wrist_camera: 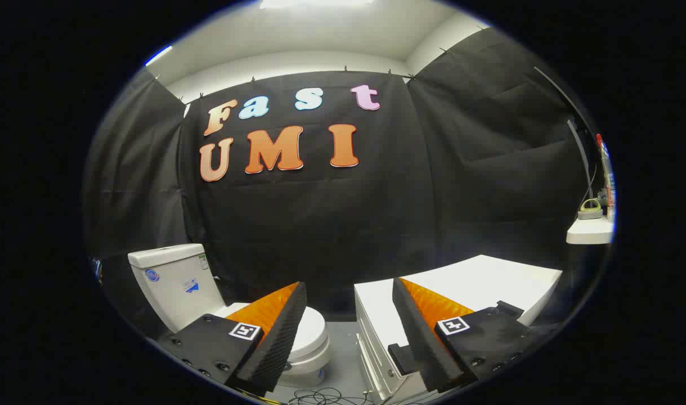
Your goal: Open the toilet lid.
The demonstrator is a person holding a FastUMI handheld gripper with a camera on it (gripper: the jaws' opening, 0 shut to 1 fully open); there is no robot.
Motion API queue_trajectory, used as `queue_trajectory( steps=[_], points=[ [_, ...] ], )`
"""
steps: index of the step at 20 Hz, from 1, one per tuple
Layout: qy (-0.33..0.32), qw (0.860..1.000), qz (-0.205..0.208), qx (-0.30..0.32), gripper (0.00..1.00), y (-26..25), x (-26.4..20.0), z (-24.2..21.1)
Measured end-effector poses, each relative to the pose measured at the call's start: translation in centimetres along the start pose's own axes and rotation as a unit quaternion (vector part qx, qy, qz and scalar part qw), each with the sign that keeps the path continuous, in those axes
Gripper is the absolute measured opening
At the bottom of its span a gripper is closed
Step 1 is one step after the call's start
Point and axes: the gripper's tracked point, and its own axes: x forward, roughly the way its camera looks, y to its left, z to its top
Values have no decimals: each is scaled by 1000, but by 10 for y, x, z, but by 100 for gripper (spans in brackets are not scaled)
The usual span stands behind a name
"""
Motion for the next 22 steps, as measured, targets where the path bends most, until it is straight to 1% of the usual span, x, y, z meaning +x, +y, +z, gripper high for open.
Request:
queue_trajectory(
  steps=[22],
  points=[
    [3, 1000, -5, 4, 98, -3, 0, -1]
  ],
)
